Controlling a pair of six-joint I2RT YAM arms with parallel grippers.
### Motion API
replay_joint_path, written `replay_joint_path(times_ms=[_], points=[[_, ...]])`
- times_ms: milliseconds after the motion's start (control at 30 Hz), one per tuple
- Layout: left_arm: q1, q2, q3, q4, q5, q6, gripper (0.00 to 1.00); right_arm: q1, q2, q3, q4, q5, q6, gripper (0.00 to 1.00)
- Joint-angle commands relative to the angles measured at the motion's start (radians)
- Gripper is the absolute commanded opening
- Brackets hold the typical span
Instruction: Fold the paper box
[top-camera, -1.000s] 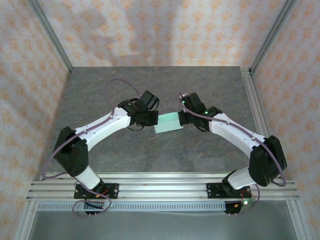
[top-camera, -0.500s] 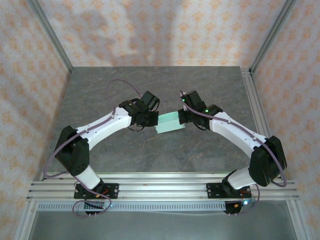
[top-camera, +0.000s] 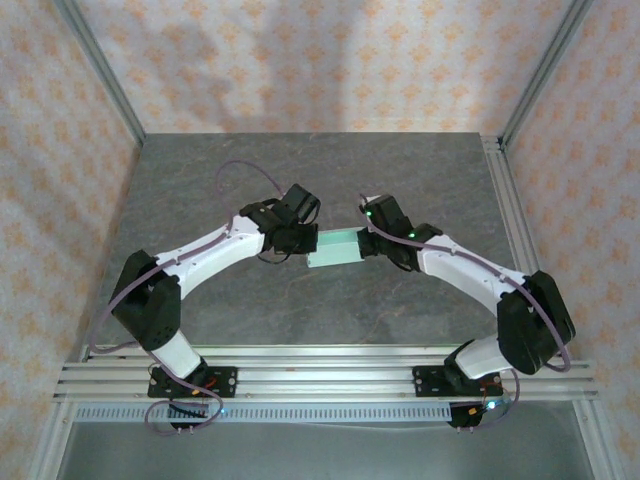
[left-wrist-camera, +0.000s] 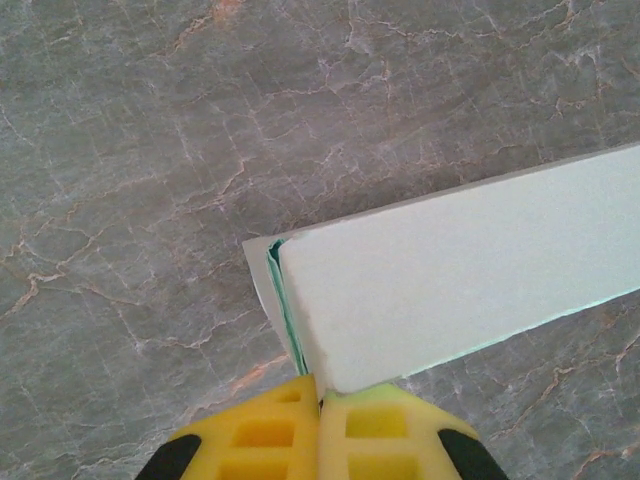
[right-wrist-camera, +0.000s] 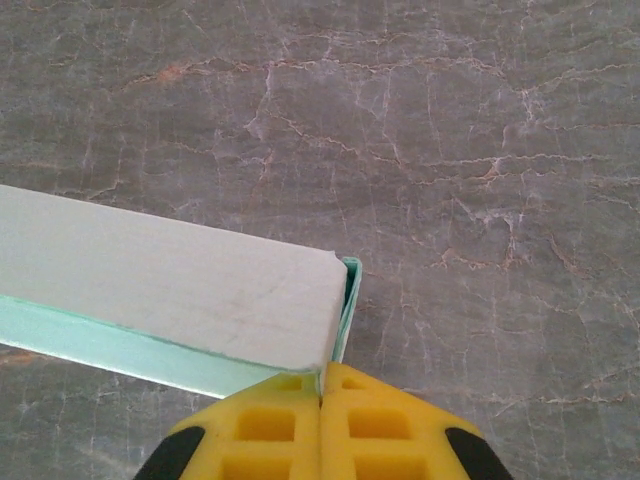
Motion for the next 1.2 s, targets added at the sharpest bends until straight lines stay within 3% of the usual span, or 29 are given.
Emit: replay_joint_path(times_ms=[0,100,233,333,567,800,1167], points=[[-0.006,0.015,-0.031,-0.005,0.013,0.002,0.00,0.006,-0.008,-0.052,0.042,-0.013,-0.028,0.00],[-0.006,-0.007,-0.035,0.003,0.013,0.002,0.06,0.005,-0.008,-0.060,0.046,-0.009,-0.032,0.00],[-0.006,-0.058,0.001,-0.037,-0.003,0.007,0.30,0.005,-0.015,-0.060,0.049,0.001,-0.034,0.00],[-0.005,-0.101,0.019,-0.056,-0.021,0.018,0.41,0.005,-0.013,-0.060,0.053,0.006,-0.039,0.00],[0.012,-0.136,0.015,0.009,-0.067,0.000,0.58,0.005,-0.003,-0.053,0.054,0.006,-0.045,0.00],[0.030,-0.057,0.033,0.025,-0.067,0.001,0.62,0.006,-0.016,-0.054,0.048,0.006,-0.034,0.00],[0.034,-0.001,-0.043,0.060,-0.013,-0.022,0.45,0.005,-0.010,-0.035,0.019,0.018,-0.010,0.00]])
